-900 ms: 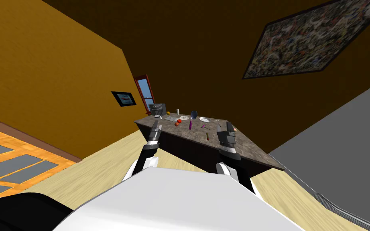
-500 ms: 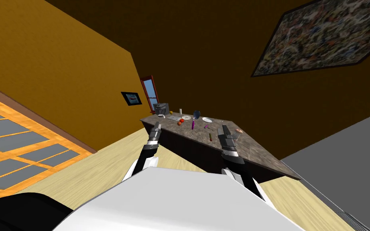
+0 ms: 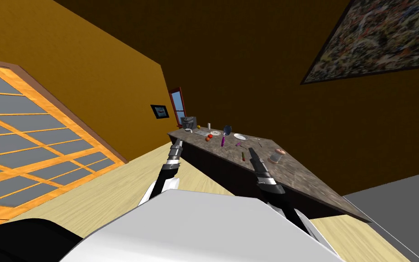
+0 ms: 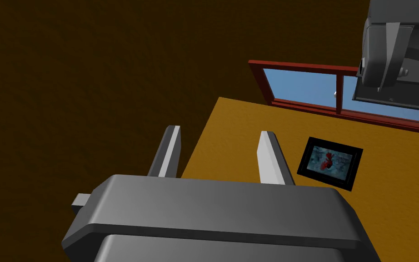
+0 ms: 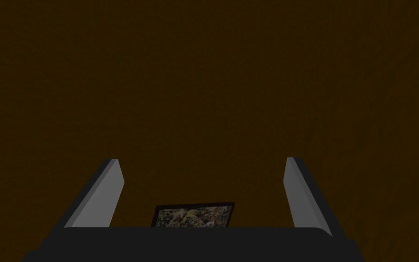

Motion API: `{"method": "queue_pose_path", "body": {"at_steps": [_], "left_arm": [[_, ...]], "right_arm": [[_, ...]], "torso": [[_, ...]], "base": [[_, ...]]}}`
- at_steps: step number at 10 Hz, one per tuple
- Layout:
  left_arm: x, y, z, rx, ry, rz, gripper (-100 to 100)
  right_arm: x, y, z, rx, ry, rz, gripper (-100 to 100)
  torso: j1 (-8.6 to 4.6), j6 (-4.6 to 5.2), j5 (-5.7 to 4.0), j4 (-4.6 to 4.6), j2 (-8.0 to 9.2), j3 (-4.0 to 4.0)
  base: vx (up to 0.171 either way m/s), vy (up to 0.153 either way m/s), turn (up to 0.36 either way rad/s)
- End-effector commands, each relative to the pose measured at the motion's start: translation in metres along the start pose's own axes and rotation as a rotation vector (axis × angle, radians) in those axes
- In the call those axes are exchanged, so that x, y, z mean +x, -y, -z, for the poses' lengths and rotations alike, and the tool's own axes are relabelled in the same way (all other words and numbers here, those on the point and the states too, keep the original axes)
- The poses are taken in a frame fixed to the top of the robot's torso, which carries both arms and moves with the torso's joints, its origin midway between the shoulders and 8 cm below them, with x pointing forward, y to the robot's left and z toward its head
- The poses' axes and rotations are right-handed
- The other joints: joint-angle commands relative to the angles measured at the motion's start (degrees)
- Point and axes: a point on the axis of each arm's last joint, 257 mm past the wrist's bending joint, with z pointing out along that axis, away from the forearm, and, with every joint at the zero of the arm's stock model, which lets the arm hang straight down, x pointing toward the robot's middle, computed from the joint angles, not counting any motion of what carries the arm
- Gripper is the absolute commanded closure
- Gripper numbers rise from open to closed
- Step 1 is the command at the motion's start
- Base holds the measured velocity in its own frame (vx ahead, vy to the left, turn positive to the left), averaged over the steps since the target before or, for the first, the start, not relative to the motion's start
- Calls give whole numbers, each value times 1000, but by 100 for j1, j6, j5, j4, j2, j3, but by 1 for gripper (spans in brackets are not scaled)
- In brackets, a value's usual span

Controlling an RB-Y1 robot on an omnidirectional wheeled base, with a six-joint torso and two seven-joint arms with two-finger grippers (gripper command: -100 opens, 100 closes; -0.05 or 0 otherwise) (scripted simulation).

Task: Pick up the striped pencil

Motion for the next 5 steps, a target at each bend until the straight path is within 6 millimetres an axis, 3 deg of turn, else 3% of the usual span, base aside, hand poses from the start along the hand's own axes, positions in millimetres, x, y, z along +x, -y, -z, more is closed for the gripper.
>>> {"method": "queue_pose_path", "body": {"at_steps": [1, 2, 3, 5], "left_arm": [[0, 0, 0, 0, 0, 0, 0], [0, 0, 0, 0, 0, 0, 0], [0, 0, 0, 0, 0, 0, 0], [0, 0, 0, 0, 0, 0, 0]], "right_arm": [[3, 17, 15, 39, -66, 98, -100], [5, 32, 28, 73, -114, 180, -100], [6, 32, 30, 75, -126, 186, -100], [5, 61, 59, 136, -243, 356, -100]], "torso": [[0, 0, 0, 0, 0, 0], [4, -3, 0, 0, 1, 0], [4, -5, 1, 1, 7, 4], [0, -4, 0, 0, 1, 0]], "base": [[-48, 29, 160], [-73, 29, 350], [-53, 15, 154], [-49, 28, 289]]}}
